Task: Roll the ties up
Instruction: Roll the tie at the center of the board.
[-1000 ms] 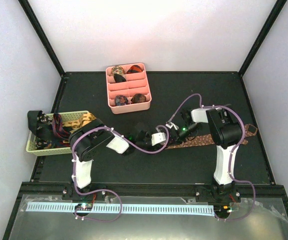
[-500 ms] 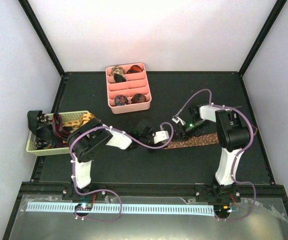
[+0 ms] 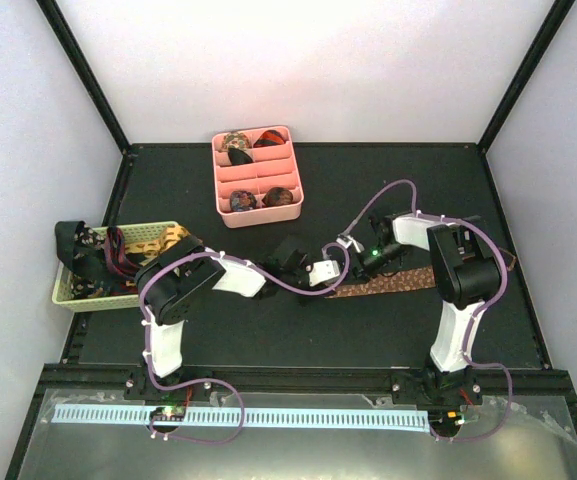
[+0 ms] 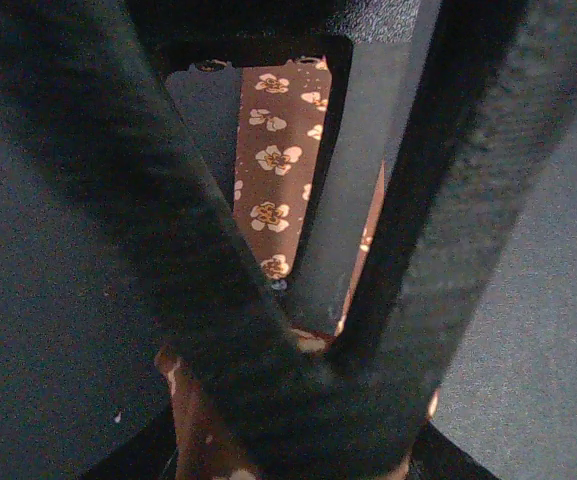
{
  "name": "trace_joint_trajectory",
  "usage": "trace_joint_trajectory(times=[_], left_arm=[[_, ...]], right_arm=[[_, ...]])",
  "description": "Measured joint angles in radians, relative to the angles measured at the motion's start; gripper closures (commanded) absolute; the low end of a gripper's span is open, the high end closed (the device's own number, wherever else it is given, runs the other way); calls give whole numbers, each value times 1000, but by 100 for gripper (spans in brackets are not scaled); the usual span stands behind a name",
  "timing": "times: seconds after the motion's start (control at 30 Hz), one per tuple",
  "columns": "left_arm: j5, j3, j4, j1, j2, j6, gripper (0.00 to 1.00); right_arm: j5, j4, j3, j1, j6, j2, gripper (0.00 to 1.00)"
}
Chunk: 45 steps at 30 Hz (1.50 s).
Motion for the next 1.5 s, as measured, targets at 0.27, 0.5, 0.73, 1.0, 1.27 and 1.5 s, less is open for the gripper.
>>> trace_joint_trajectory(times=[0.27,0.5,0.73,1.0,1.27,1.5], left_arm=[[0,0,0,0,0,0,65],[-5,-6,11,1,-2,3,37],[3,-52,27,29,-47,-3,21],[42,-118,118,42,-93,12,5],[41,-65,183,23,18,42,21],[51,-33,135,11,27,92,54]], right_arm=[[7,14,-10,4,5,5,98],[55,10,-2,4,-16,34,98],[94,10,-2,3,-21,56,98],[100,10,-2,3,-23,56,98],[101,6,0,3,-24,55,98],[79,5,0,3,-26,53,98]])
